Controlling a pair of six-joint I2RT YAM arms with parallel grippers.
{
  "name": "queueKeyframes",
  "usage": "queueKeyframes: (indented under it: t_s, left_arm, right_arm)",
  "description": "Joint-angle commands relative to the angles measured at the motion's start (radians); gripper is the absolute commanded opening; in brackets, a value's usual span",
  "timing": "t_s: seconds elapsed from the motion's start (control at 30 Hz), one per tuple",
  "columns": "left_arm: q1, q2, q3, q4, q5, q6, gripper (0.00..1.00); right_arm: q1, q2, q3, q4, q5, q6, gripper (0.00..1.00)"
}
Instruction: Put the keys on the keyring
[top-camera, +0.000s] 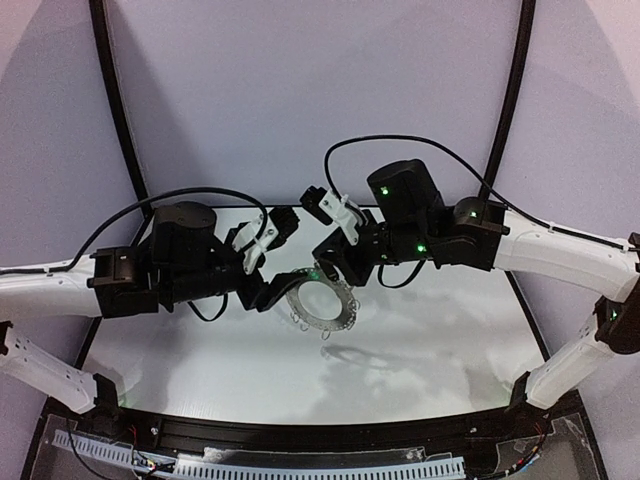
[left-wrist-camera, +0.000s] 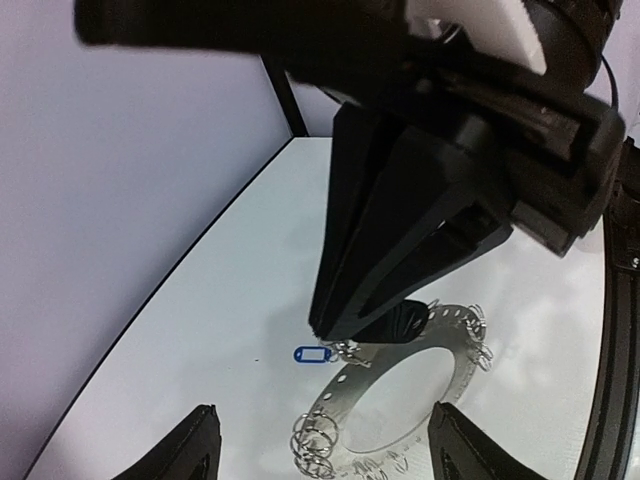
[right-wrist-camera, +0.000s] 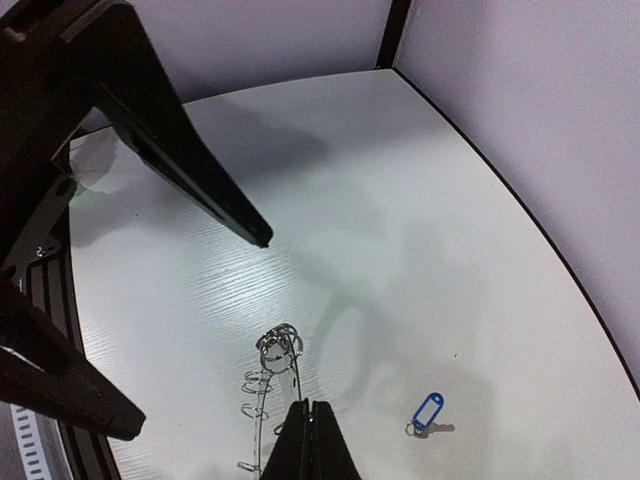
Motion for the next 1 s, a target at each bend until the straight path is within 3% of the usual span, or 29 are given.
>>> queueKeyframes:
  t_s: [0.0,0.2,0.53,0.97]
  left_arm:
    - [-0.001,0.035,0.047,-0.021,0.043,-0.044,0.73]
    - [-0.002,0.098,0.076,-0.007,0.013,-0.053,0.69]
    - [-0.001,0.132,0.081,0.045,-0.014,-0.064,0.4]
    - [-0.002,0.15,0.082,0.058,0.013,-0.061,0.36]
  right_arm:
    - [-0.002,0.001,0.036,0.019,0.042,0.056,0.0]
    - [0.004,-0.007,0.039,0.033,0.036,0.087,0.0]
    - [0.008,-0.017,0.037,0.038,-0.005,0.099,0.0]
    - [0.016,-0.025,0.032,0.052,-0.015,0.111,0.0]
